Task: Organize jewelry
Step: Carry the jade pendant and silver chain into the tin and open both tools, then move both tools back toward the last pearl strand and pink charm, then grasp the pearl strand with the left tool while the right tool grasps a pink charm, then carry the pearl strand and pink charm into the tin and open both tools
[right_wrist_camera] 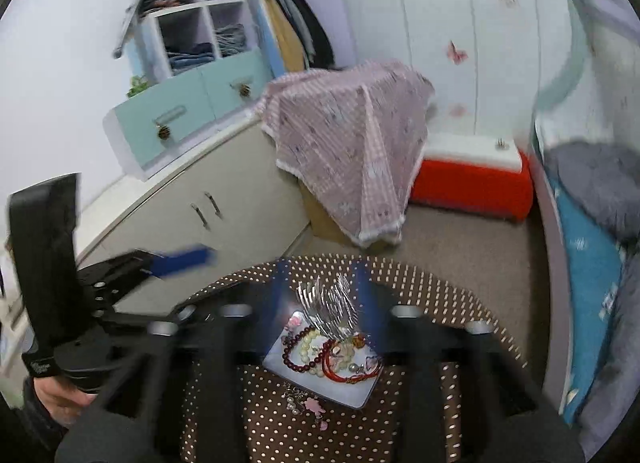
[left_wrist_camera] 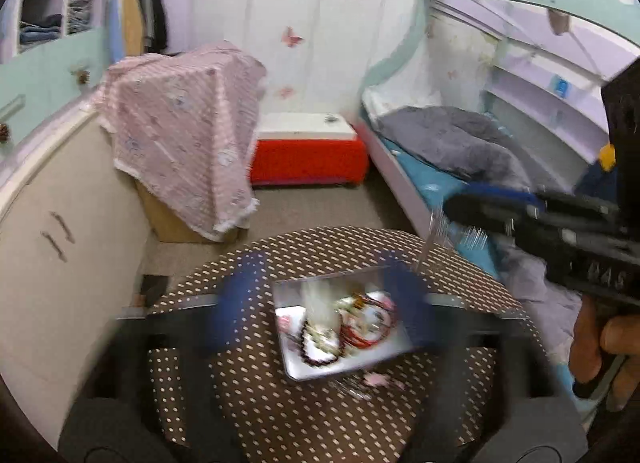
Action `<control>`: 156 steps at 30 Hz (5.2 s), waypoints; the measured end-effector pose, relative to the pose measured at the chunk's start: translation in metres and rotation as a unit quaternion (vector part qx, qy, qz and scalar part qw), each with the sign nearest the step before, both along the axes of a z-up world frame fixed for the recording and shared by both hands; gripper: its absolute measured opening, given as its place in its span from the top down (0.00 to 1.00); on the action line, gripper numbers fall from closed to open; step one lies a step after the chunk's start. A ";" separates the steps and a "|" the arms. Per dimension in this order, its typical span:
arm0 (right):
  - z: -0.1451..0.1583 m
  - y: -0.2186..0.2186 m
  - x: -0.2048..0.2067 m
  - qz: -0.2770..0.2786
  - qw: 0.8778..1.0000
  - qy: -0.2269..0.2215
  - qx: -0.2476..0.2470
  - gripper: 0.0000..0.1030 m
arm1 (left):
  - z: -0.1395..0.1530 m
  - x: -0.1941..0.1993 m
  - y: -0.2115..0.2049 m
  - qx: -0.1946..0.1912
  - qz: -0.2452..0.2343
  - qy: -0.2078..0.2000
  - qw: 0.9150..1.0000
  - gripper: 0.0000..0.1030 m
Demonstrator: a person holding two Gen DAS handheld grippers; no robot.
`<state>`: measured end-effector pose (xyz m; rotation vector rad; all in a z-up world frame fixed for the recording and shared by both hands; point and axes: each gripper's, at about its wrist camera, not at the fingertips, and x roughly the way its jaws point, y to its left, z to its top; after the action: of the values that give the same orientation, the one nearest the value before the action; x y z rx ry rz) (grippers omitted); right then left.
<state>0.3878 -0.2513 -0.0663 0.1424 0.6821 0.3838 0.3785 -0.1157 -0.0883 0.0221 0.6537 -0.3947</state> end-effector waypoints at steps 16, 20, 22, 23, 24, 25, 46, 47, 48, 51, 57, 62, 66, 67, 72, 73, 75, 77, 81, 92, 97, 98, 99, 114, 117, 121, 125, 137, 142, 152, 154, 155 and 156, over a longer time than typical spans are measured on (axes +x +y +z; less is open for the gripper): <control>-0.004 -0.028 -0.041 -0.075 0.997 -0.017 0.023 0.08 | 0.014 -0.048 0.043 -0.013 0.074 -0.046 0.996 0.10; 0.004 -0.024 -0.059 -0.079 0.996 -0.033 0.013 0.08 | 0.021 -0.067 0.048 -0.022 0.079 -0.056 0.995 0.10; 0.006 -0.023 -0.067 -0.080 0.996 -0.038 0.010 0.08 | 0.022 -0.076 0.049 -0.024 0.083 -0.062 0.994 0.09; 0.006 -0.023 -0.071 -0.081 0.996 -0.040 0.009 0.08 | 0.023 -0.081 0.051 -0.025 0.085 -0.065 0.994 0.09; 0.006 -0.023 -0.074 -0.083 0.996 -0.042 0.008 0.08 | 0.022 -0.084 0.050 -0.024 0.087 -0.067 0.994 0.09; 0.005 -0.023 -0.077 -0.084 0.996 -0.043 0.006 0.08 | 0.022 -0.087 0.052 -0.023 0.090 -0.069 0.993 0.09; -0.073 -0.014 -0.107 -0.089 0.994 0.025 -0.055 0.08 | -0.049 -0.113 0.065 -0.010 0.113 0.009 0.993 0.09; -0.081 -0.013 -0.104 -0.087 0.994 0.034 -0.057 0.08 | -0.052 -0.112 0.065 -0.008 0.114 0.012 0.993 0.09; -0.087 -0.012 -0.102 -0.085 0.994 0.041 -0.057 0.08 | -0.057 -0.111 0.064 -0.005 0.116 0.018 0.993 0.09; -0.110 -0.004 -0.092 -0.074 0.993 0.067 -0.066 0.08 | -0.069 -0.111 0.062 0.000 0.113 0.031 0.993 0.09; -0.143 0.018 -0.072 -0.043 0.991 0.098 -0.083 0.20 | -0.085 -0.108 0.057 0.009 0.107 0.049 0.993 0.09; -0.154 0.033 -0.057 -0.020 0.990 0.097 -0.100 0.41 | -0.093 -0.102 0.053 0.015 0.104 0.061 0.993 0.09; -0.154 0.046 -0.051 0.002 0.990 0.085 -0.116 0.76 | -0.098 -0.093 0.043 0.020 0.098 0.066 0.993 0.09; -0.154 0.050 -0.052 0.010 0.988 0.081 -0.129 0.87 | -0.099 -0.091 0.039 0.022 0.095 0.068 0.993 0.09; -0.154 0.035 -0.064 -0.004 0.990 0.080 -0.115 0.90 | -0.110 -0.073 0.011 0.038 0.073 0.081 0.993 0.09; -0.155 0.029 -0.066 -0.012 0.991 0.081 -0.107 0.90 | -0.112 -0.070 0.006 0.040 0.069 0.083 0.993 0.09; -0.153 0.015 -0.072 -0.026 0.992 0.082 -0.096 0.90 | -0.118 -0.062 -0.005 0.048 0.062 0.089 0.993 0.09; -0.152 0.004 -0.076 -0.034 0.992 0.083 -0.092 0.90 | -0.126 -0.053 -0.019 0.059 0.056 0.099 0.992 0.09; -0.150 -0.007 -0.085 -0.039 0.992 0.085 -0.086 0.90 | -0.139 -0.038 -0.032 0.059 0.059 0.119 0.989 0.13; -0.145 -0.001 -0.091 -0.022 0.994 0.083 -0.074 0.90 | -0.135 -0.052 -0.018 0.037 0.000 0.110 0.993 0.89; -0.135 0.003 -0.094 -0.019 0.994 0.076 -0.070 0.90 | -0.130 -0.070 -0.002 0.031 -0.007 0.105 0.994 0.91; -0.131 0.003 -0.095 -0.018 0.995 0.073 -0.070 0.90 | -0.126 -0.075 0.001 0.030 -0.010 0.100 0.994 0.91; -0.128 0.004 -0.096 -0.017 0.995 0.071 -0.071 0.90 | -0.123 -0.078 0.002 0.029 -0.011 0.097 0.995 0.91; -0.044 0.017 -0.108 0.002 0.997 -0.008 -0.074 0.90 | -0.029 -0.099 0.039 -0.028 -0.041 0.001 0.999 0.91; -0.026 0.018 -0.106 0.005 0.996 -0.027 -0.080 0.90 | -0.010 -0.098 0.040 -0.027 -0.047 -0.024 0.998 0.91; -0.005 0.018 -0.102 0.008 0.995 -0.050 -0.080 0.90 | 0.010 -0.100 0.039 -0.025 -0.053 -0.049 0.997 0.91; 0.015 0.018 -0.092 0.009 0.994 -0.069 -0.082 0.90 | 0.032 -0.093 0.033 -0.025 -0.062 -0.072 0.995 0.91; 0.028 0.022 -0.044 0.030 0.996 -0.056 -0.059 0.90 | 0.044 -0.043 0.008 -0.031 -0.073 -0.060 0.995 0.91; 0.013 0.023 -0.021 0.033 0.998 -0.027 -0.047 0.90 | 0.027 -0.017 0.000 -0.031 -0.069 -0.028 0.997 0.91; -0.031 0.032 0.017 0.037 0.998 0.034 -0.028 0.90 | -0.010 0.017 -0.004 -0.012 -0.060 0.027 0.998 0.90; -0.036 0.032 0.022 0.035 0.998 0.046 -0.025 0.81 | -0.016 0.021 -0.005 0.009 -0.048 0.039 0.998 0.82; -0.038 0.031 0.025 0.024 0.998 0.052 -0.029 0.73 | -0.017 0.022 -0.005 0.020 -0.035 0.040 0.998 0.48; -0.040 0.026 0.027 0.004 0.998 0.053 -0.032 0.71 | -0.016 0.021 0.000 0.023 -0.016 0.033 0.999 0.16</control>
<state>0.4143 -0.2255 -0.1066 0.1007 0.7991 0.3630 0.3995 -0.1157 -0.1040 0.0628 0.7275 -0.4125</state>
